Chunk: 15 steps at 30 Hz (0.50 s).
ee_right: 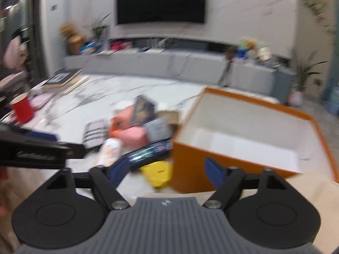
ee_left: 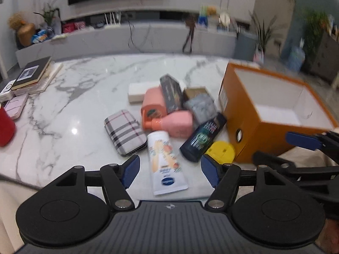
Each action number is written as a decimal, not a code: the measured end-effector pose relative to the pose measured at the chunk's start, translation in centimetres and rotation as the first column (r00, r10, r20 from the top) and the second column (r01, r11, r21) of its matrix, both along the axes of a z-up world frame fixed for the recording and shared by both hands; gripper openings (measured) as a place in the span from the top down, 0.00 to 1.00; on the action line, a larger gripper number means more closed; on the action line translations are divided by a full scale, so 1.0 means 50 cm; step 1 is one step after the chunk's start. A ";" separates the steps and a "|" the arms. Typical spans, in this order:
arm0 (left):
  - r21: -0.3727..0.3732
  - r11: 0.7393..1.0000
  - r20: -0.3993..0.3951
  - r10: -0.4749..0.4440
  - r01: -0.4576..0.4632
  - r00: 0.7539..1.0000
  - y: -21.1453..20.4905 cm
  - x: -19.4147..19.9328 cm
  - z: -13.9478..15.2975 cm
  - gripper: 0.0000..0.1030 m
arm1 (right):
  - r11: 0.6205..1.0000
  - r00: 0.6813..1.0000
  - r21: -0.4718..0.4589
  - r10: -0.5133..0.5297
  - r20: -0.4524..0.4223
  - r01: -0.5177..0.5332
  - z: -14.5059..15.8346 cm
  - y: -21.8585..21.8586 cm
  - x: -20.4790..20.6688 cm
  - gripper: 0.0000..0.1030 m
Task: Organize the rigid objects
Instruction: 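Lower the left tool onto the white lotion tube while the right tool reaches the pink pump bottle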
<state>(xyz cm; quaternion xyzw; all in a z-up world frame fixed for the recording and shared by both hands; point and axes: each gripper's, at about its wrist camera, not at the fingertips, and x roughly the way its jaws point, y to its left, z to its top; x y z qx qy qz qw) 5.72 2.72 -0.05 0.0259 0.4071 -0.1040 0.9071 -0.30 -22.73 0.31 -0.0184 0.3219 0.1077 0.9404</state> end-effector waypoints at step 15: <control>-0.070 0.993 -0.305 0.073 -0.099 0.949 0.033 0.195 -0.078 0.33 | 0.977 0.968 -0.024 0.206 -0.146 -0.211 -0.086 0.133 0.186 0.65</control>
